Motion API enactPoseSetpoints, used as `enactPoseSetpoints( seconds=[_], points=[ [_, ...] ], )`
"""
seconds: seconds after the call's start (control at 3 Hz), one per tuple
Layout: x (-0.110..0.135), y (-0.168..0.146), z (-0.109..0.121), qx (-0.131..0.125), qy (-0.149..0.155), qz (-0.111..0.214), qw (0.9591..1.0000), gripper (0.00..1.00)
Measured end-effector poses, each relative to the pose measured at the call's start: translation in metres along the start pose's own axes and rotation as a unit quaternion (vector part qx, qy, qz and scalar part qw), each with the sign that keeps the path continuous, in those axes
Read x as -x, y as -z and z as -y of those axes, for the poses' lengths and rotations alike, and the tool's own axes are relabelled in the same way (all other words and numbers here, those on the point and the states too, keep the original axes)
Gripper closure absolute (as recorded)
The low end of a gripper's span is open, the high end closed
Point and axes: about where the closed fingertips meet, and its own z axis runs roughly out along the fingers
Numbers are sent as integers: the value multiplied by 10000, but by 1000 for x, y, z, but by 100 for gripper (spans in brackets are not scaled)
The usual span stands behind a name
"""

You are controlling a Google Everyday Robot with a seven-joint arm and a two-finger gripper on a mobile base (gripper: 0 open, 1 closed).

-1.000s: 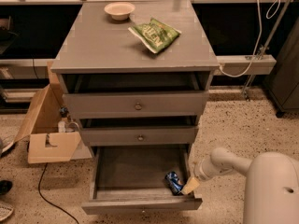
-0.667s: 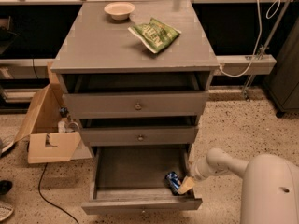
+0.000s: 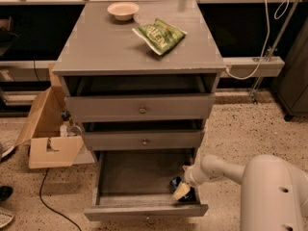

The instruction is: Pick pepsi can from bottom drawer and place on counter

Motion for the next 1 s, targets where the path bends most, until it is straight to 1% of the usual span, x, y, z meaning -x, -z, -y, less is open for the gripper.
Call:
enactPoseSetpoints(
  seconds=[0.33, 0.67, 1.0],
  points=[
    [6, -17, 0, 123, -85, -1, 9999, 0],
    [9, -29, 9, 196, -227, 45, 9995, 0],
    [8, -40, 20, 153, -391, 10, 9991, 0]
  ],
)
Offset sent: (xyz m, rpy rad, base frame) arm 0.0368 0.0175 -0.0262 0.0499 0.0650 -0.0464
